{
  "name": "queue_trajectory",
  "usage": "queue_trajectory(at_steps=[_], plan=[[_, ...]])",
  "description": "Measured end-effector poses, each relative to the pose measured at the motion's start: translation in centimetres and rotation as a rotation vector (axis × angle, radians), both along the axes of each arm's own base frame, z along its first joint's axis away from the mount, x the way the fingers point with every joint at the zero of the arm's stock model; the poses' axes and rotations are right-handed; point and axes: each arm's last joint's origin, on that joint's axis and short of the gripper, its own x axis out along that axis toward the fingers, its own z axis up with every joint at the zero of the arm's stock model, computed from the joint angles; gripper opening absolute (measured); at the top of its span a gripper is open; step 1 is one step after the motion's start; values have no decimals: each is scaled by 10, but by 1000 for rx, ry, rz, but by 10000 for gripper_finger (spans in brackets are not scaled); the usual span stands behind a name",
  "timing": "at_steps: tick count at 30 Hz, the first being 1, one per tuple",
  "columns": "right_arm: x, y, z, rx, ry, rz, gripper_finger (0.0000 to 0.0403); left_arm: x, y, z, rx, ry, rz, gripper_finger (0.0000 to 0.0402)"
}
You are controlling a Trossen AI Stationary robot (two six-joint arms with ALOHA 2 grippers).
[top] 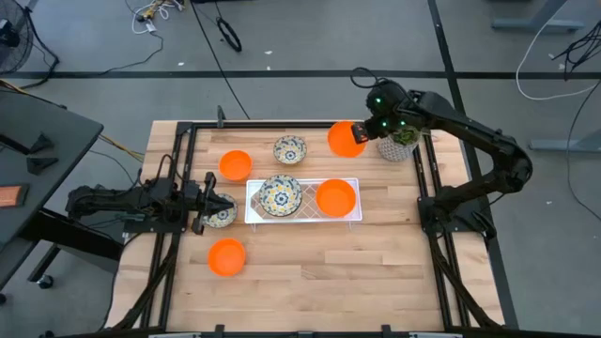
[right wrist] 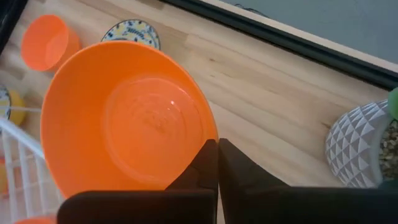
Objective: Pick & Place Mini bowls
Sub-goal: Stack the orange bowl on the orange bowl on the shelf
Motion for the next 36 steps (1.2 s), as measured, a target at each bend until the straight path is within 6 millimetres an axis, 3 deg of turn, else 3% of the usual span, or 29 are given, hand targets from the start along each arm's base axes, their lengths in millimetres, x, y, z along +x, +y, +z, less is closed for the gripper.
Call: queue_trajectory(at_steps=[7, 23, 31, 36], plan=[[5, 13, 11, -10, -4, 97, 0, 0, 0, 0, 0, 0, 0, 23], [14, 52, 17, 100, -70, 384, 0, 0, 0, 0, 0, 0, 0, 23], [13, 67, 41, 119, -165, 476, 0, 0, 0, 0, 0, 0, 0, 23], [15, 77, 45, 125, -169, 510, 0, 0, 0, 0, 0, 0, 0, 23]])
